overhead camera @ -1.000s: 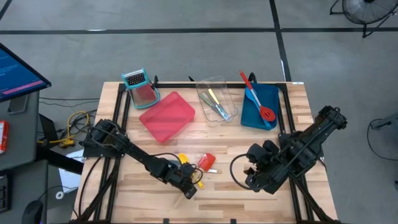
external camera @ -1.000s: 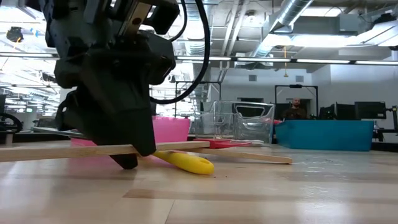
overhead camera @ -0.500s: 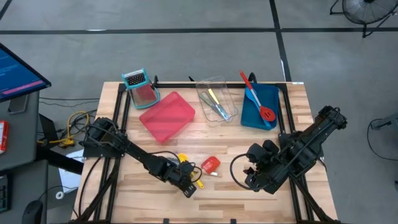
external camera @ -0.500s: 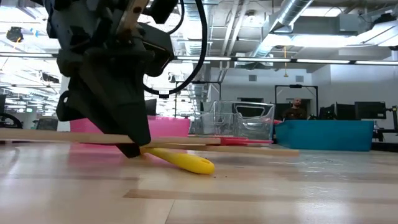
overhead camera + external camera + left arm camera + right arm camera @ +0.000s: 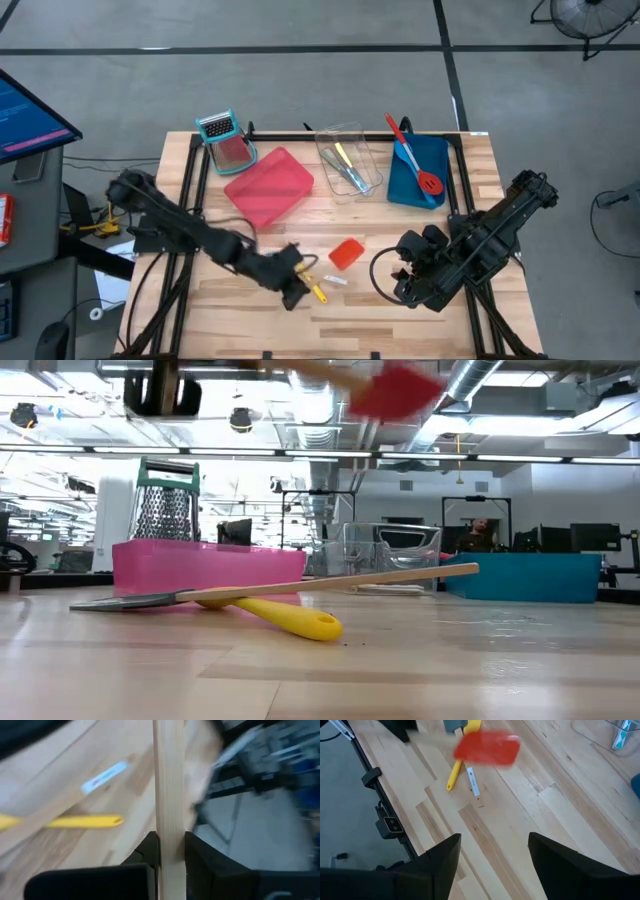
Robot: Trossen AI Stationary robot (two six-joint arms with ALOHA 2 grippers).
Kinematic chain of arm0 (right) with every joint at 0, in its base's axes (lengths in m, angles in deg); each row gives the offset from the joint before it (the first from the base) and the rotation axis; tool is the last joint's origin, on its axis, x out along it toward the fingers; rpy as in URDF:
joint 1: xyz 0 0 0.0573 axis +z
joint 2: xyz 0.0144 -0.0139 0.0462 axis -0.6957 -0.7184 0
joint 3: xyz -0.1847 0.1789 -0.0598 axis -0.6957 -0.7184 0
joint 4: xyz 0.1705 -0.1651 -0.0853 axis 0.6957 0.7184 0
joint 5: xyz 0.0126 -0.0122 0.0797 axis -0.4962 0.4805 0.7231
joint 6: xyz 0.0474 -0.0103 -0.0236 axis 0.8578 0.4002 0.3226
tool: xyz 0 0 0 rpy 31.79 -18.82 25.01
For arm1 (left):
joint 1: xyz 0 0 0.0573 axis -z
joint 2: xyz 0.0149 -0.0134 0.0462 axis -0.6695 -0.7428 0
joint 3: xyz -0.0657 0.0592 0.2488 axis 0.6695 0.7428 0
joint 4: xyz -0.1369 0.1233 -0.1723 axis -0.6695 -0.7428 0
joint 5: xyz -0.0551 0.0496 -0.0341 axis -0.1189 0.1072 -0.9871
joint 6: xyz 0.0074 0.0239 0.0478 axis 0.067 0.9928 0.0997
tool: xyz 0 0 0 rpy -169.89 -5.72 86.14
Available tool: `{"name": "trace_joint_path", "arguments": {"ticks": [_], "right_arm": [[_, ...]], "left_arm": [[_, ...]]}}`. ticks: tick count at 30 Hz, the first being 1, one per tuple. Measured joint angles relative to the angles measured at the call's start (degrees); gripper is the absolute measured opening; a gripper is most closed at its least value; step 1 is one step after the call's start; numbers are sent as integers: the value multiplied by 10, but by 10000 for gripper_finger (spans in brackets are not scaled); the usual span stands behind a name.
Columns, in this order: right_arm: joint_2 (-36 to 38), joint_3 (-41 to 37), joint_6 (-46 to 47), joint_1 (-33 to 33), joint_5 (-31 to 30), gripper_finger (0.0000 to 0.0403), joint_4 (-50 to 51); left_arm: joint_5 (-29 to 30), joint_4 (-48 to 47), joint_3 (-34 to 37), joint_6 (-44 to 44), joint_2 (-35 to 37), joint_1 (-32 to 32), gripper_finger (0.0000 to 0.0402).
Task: Pick & Place Kitchen Items
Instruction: Put the red spatula into the red bin
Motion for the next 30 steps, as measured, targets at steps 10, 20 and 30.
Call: {"name": "trace_joint_path", "arguments": {"ticks": [10,20,30], "right_arm": [[0,0,0,0,-13,233,-1],[0,0,-154,-32,-189,233,-229],[0,0,-455,-108,-72,233,-574]], "left_arm": [[-3,10,0,96,243,10,46],[-31,198,0,282,392,35,47],[-235,350,0,372,383,39,49]]}}
